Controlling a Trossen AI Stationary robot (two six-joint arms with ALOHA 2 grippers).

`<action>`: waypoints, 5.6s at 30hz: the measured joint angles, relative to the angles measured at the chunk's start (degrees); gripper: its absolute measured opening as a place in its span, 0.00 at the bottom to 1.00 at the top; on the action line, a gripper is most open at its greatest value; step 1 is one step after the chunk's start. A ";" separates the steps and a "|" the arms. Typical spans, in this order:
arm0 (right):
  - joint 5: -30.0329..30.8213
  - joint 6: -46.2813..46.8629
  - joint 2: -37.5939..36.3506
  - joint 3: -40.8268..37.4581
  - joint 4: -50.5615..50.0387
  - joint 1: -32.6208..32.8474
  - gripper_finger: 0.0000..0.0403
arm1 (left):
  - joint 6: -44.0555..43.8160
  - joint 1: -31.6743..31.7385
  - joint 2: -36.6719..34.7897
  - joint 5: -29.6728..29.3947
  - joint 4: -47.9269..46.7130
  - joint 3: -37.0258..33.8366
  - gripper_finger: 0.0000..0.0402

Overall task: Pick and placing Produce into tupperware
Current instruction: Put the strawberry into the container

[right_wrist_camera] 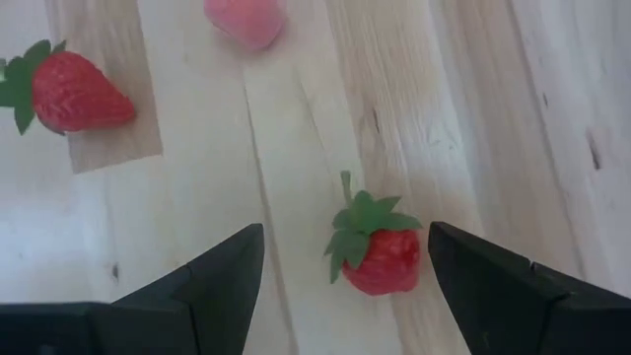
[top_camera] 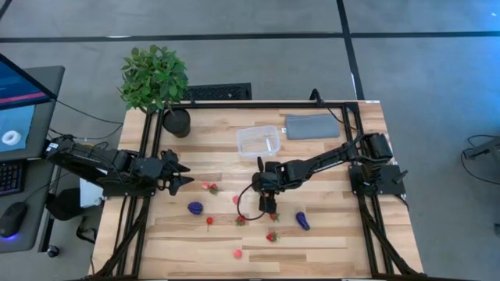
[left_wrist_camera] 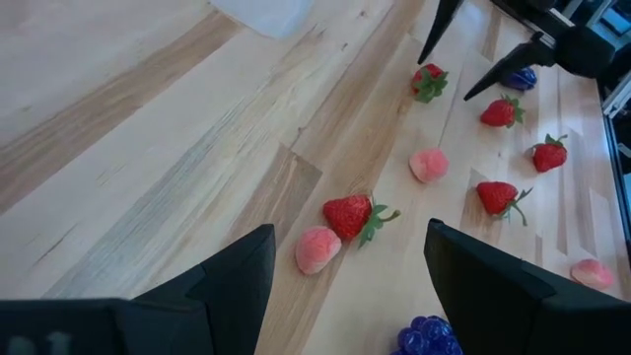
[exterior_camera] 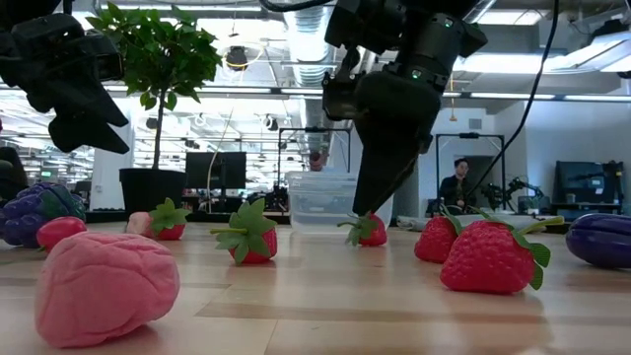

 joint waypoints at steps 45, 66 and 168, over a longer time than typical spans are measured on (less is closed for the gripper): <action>0.86 -10.07 0.00 -0.02 -1.11 -0.98 0.77 | -0.26 -0.01 0.01 -0.91 0.00 0.00 0.62; 0.25 -8.11 3.73 0.72 -2.00 -0.83 0.77 | -0.22 -0.02 0.01 -0.97 -0.01 0.00 0.62; 3.09 -2.93 -17.72 -2.28 15.74 -18.42 0.43 | -3.68 0.00 0.00 0.61 0.00 0.00 0.62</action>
